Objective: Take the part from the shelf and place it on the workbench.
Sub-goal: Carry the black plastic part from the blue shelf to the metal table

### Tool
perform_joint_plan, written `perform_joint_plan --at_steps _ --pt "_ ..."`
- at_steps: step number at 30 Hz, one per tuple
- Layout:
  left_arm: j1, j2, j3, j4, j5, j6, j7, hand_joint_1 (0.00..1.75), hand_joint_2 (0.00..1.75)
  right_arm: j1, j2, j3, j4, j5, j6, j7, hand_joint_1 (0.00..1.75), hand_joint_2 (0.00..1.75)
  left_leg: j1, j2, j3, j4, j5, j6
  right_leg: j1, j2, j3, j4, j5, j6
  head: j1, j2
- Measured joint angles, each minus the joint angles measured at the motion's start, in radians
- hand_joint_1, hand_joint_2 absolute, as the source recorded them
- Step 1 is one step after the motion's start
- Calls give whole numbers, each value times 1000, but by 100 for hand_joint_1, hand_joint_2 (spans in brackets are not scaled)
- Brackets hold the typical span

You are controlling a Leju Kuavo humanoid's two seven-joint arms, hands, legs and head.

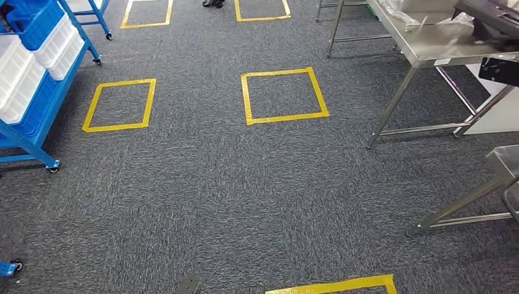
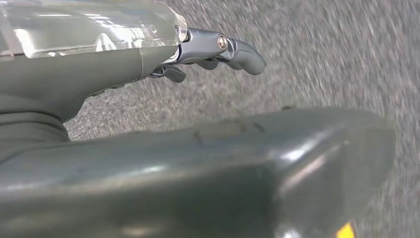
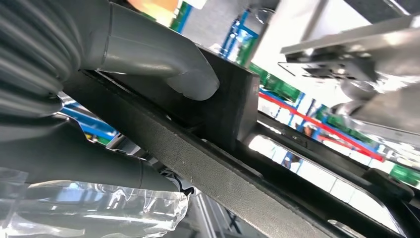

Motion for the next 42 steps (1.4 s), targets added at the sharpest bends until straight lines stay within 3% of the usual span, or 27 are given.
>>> perform_joint_plan --at_steps 2,4,6,8,10,11,12,13,14,17,19,21,22,24,26,28,29,31,32,34,36,37,39,41,42 --pt "-1 0 0 0 -13 -4 0 0 0 0 -8 4 -11 -11 -5 4 175 175 -1 15 -3 20 -16 -14 2 -41 61 -110 34 5 0 0" --pt "-2 1 -2 0 -25 -1 -1 0 0 8 -22 8 -24 -25 -9 5 175 175 -5 27 -3 33 -28 -25 8 -50 73 -135 30 -9 0 0" --pt "-4 0 -3 0 -32 -2 -1 0 0 19 -36 13 -40 -37 -11 5 175 175 -2 37 -3 39 -38 -35 9 -27 69 -132 30 -26 0 0" --pt "-6 0 -3 0 -32 -8 -1 0 0 23 -42 19 -55 -44 -13 10 175 175 6 10 -19 80 -69 -43 10 -7 67 -132 31 -40 0 0" --pt "-5 0 -3 0 -32 -13 0 0 0 27 -41 24 -65 -46 -15 14 175 175 11 -31 -73 200 -130 -45 13 14 67 -133 32 -51 0 0" --pt "-4 0 -3 0 -32 -15 0 0 0 31 -40 27 -68 -46 -16 15 175 175 11 -40 -109 273 -158 -43 17 26 67 -133 32 -54 -1 0" --pt "-4 0 -3 0 -32 -16 0 0 0 36 -40 30 -69 -47 -16 15 175 175 10 -44 -139 330 -172 -40 21 40 67 -132 32 -56 -1 0" --pt "-4 0 -3 0 -32 -16 0 0 0 41 -39 32 -70 -47 -16 15 175 175 8 -46 -154 351 -166 -35 25 54 67 -132 33 -57 -1 0" --pt "-4 0 -3 0 -33 -16 1 0 0 45 -39 34 -71 -47 -16 16 175 175 5 -50 -151 330 -142 -27 28 68 67 -132 33 -58 -1 0" --pt "-5 2 -6 0 -49 -18 8 0 0 55 -40 40 -74 -49 -22 25 175 175 -7 -94 -69 127 -36 2 29 102 67 -132 35 -56 -1 0" --pt "-6 4 -10 0 -63 -25 23 0 0 67 -42 44 -74 -51 -29 34 175 175 -10 -114 -36 59 -15 11 24 120 65 -135 39 -49 -1 0" --pt "-8 3 -12 0 -68 -40 42 0 0 81 -48 46 -73 -52 -34 40 175 175 -9 -98 -27 42 -9 14 20 137 63 -142 46 -37 0 0" --pt "-10 2 -13 0 -69 -50 50 0 0 86 -52 46 -73 -52 -38 42 175 175 -8 -87 -21 26 -1 16 20 128 60 -141 43 -33 0 0" --pt "-14 0 -16 0 -70 -72 58 0 0 92 -59 47 -73 -52 -49 43 175 175 -4 -65 -10 -5 16 22 25 83 35 -91 7 -26 0 0" --pt "-15 -1 -23 0 -78 -85 65 0 0 100 -63 48 -73 -53 -58 41 175 175 -5 -46 -8 -13 21 23 22 38 -18 24 -52 -19 0 0" --pt "-14 -1 -31 0 -90 -88 71 0 0 118 -66 48 -73 -54 -61 40 175 175 -3 -26 -8 -11 18 19 12 24 -53 99 -70 -8 0 0" --pt "-14 -2 -34 0 -95 -89 72 0 0 126 -68 48 -73 -55 -62 40 175 175 0 -16 -8 -7 15 15 6 18 -47 88 -54 -1 0 0" --pt "-15 -4 -37 0 -103 -91 75 0 0 134 -72 48 -73 -55 -62 40 175 175 4 3 -10 10 1 3 -3 -11 16 -31 5 14 0 0" --pt "-15 -3 -39 0 -105 -93 76 0 0 134 -72 48 -73 -55 -63 40 175 175 3 11 -12 21 -8 -4 -2 -31 47 -88 25 17 0 0" --pt "-16 -2 -44 0 -109 -96 79 0 0 135 -72 49 -74 -53 -64 40 175 175 -3 26 -13 38 -23 -17 1 -48 74 -138 32 6 -1 0" --pt "-17 -1 -51 0 -114 -98 80 0 0 138 -72 50 -75 -51 -64 41 175 175 -5 44 -10 43 -31 -25 3 -26 69 -132 29 -15 -2 0" --pt "-17 -1 -53 0 -116 -97 81 0 0 138 -72 50 -75 -48 -64 42 175 175 -2 41 -10 49 -38 -29 3 -16 67 -132 30 -22 -2 0" --pt "-17 -1 -55 0 -117 -96 82 0 0 131 -67 51 -77 -41 -61 46 175 175 6 7 -33 105 -78 -38 3 1 66 -133 32 -35 -3 0" --pt "-14 0 -56 0 -117 -96 82 0 0 122 -56 54 -78 -36 -54 48 175 175 10 -33 -94 239 -145 -42 7 21 65 -133 33 -44 -3 0" --pt "-13 0 -56 0 -117 -96 82 0 0 119 -52 55 -78 -34 -50 48 175 175 10 -41 -126 306 -170 -41 10 33 65 -133 34 -47 -3 0"
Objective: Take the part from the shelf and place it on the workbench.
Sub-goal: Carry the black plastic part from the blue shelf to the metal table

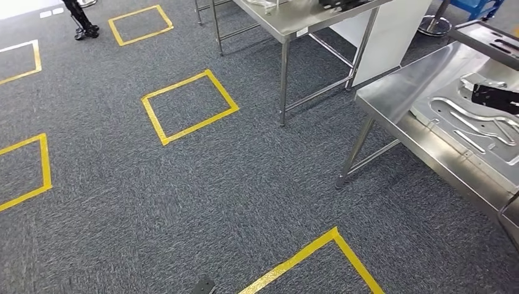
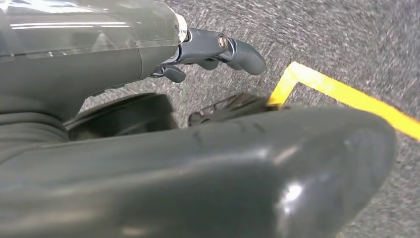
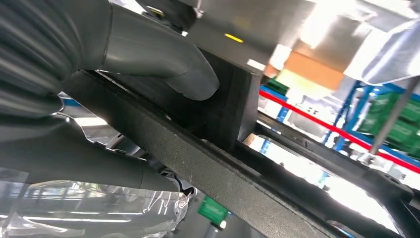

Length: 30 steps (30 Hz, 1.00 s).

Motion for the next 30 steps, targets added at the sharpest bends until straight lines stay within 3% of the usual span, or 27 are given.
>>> perform_joint_plan --at_steps 1,2,4,6,8,10,12,14,16,17,18,20,22,25,27,30 --pt "1 0 0 0 0 0 0 0 0 -1 4 2 0 1 3 0 175 175 0 -4 -22 40 -7 3 3 12 0 0 1 -1 0 0" --pt "2 1 0 0 0 0 0 0 0 -1 7 4 0 2 5 0 175 175 -2 -6 -27 42 6 8 6 25 0 0 1 -2 0 0" --pt "1 1 0 0 0 0 0 0 0 -2 11 6 0 2 6 1 175 175 -8 -24 17 -70 78 27 9 48 -1 0 3 -3 0 0" --pt "2 2 0 0 0 -1 0 0 0 -3 12 8 1 2 6 2 175 175 -15 -63 76 -204 136 46 9 67 -2 -1 5 0 0 0" --pt "4 4 0 0 0 -1 0 0 0 -3 12 9 3 2 7 3 175 175 -20 -75 98 -251 149 53 4 84 -5 -4 11 10 0 0" --pt "3 4 0 0 0 -3 0 0 0 -3 12 10 5 2 7 3 175 175 -22 -52 104 -268 161 56 -1 95 -8 -10 16 21 0 0" --pt "2 2 -1 0 -1 -9 -2 0 0 -8 12 11 9 4 6 3 175 175 -18 -30 114 -299 179 61 3 62 -23 16 -8 27 0 0" --pt "4 2 -2 0 -2 -12 -4 0 0 -18 18 13 15 7 6 1 175 175 -15 -10 117 -314 188 64 7 11 -67 116 -69 31 0 0" --pt "7 2 -2 0 -2 -13 -4 0 0 -22 27 18 23 9 8 0 175 175 -14 12 116 -313 188 63 2 -8 -110 220 -108 40 0 0" --pt "8 2 -2 0 -2 -13 -4 0 0 -23 31 21 28 9 9 -1 175 175 -13 23 115 -310 186 61 -2 -13 -110 229 -102 45 1 0" --pt "8 2 -3 0 -2 -12 -4 0 0 -25 35 23 32 9 10 -2 175 175 -10 33 115 -305 182 57 -6 -19 -93 202 -80 51 1 0" --pt "8 2 -2 0 -2 -9 -4 0 0 -34 39 24 38 9 10 -2 175 175 -6 50 111 -286 169 45 -8 -54 -24 79 -27 62 1 0" --pt "8 3 -2 0 -2 -3 -4 0 0 -44 44 26 44 8 6 -6 175 175 -9 65 106 -265 154 32 -3 -78 17 1 -10 53 0 0" --pt "10 3 -2 0 -2 9 -7 0 0 -42 48 26 54 4 -9 -13 175 175 -10 87 106 -256 142 17 2 -53 14 -3 -13 26 0 0" --pt "12 3 -2 0 -1 14 -12 0 0 -40 55 27 60 2 -21 -14 175 175 -4 65 93 -221 112 8 1 -35 11 -4 -10 13 0 0" --pt "18 3 -2 0 -1 17 -13 0 0 -38 73 29 69 2 -32 -10 175 175 3 9 15 -42 20 1 2 -5 8 -4 -7 1 0 0"
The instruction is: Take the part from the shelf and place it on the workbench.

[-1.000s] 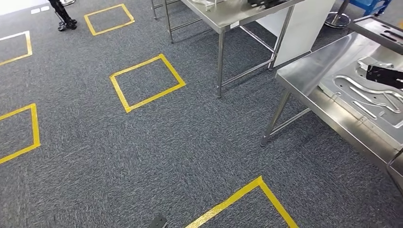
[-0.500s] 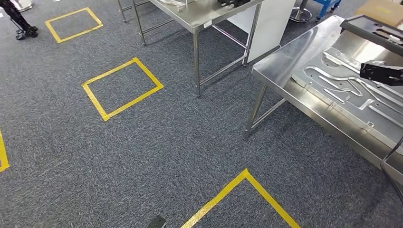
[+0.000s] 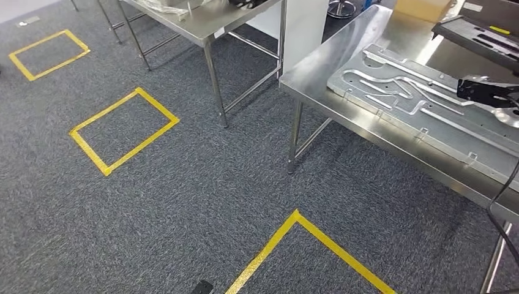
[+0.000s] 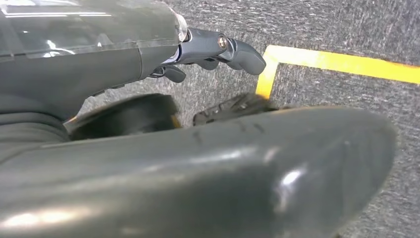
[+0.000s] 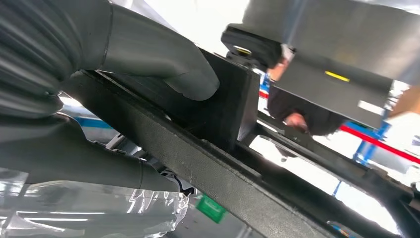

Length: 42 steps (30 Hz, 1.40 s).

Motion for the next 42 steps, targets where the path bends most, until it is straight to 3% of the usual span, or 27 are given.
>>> perform_joint_plan --at_steps 1,2,3,6,8,11,20,42 --pt "2 0 0 0 0 0 0 0 0 2 4 2 4 0 0 1 175 175 0 -7 -26 55 -17 1 2 12 -1 0 1 -2 0 0" --pt "3 0 0 0 0 1 1 0 0 4 9 4 7 0 -1 1 175 175 0 -11 -40 80 -16 3 4 22 -1 0 1 -3 0 0" --pt "3 0 0 0 0 1 1 0 0 6 12 5 10 -1 -1 1 175 175 -2 -13 -36 64 5 9 7 33 -1 0 2 -4 0 0" --pt "1 1 0 0 -1 2 2 0 0 6 16 6 14 -8 -3 -2 175 175 -11 -27 46 -130 107 38 14 55 0 0 3 -3 0 0" --pt "0 2 0 0 -1 3 2 0 0 6 14 6 16 -11 -5 -4 175 175 -15 -35 78 -203 130 44 14 60 -2 0 5 3 0 0" --pt "2 2 1 0 1 5 2 0 0 13 5 6 20 -14 -10 -6 175 175 -18 -34 79 -213 134 34 12 60 -5 0 6 9 0 0" --pt "0 2 14 0 19 8 2 0 0 27 -12 -5 13 -15 -14 -2 175 175 -21 -41 69 -212 143 47 8 53 -5 -12 18 25 0 0" --pt "-2 -1 30 0 14 7 8 0 0 78 -38 -18 11 -9 -37 -13 175 175 -22 -41 68 -211 145 49 7 52 -6 -13 20 28 0 0"
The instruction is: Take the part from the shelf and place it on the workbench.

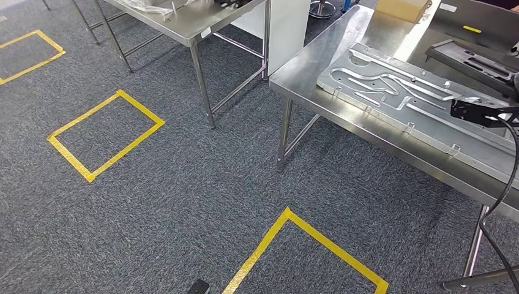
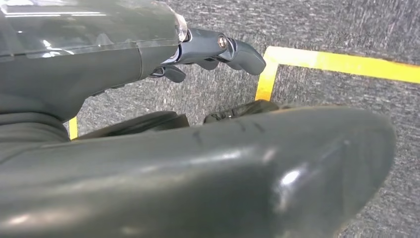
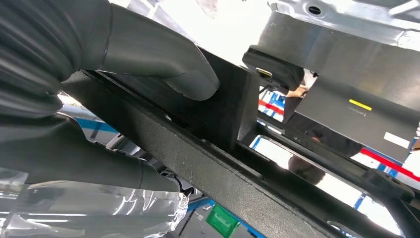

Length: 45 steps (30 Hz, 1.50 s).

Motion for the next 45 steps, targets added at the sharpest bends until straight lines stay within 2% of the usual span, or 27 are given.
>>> perform_joint_plan --at_steps 9,30,45 --pt "-12 0 0 0 -16 -17 25 0 0 -9 -17 -11 0 12 25 -4 175 175 0 -1 -1 0 1 1 0 0 0 0 0 0 0 0" --pt "-10 0 0 0 -22 -18 25 0 0 -1 -21 -12 -1 27 31 -5 175 175 0 -1 -1 0 1 1 0 -1 0 0 1 0 0 0" --pt "-8 -5 0 0 -59 -23 33 0 0 57 -127 -42 -92 6 26 -15 175 175 0 -2 -2 0 1 1 0 -2 -2 0 1 0 0 0"
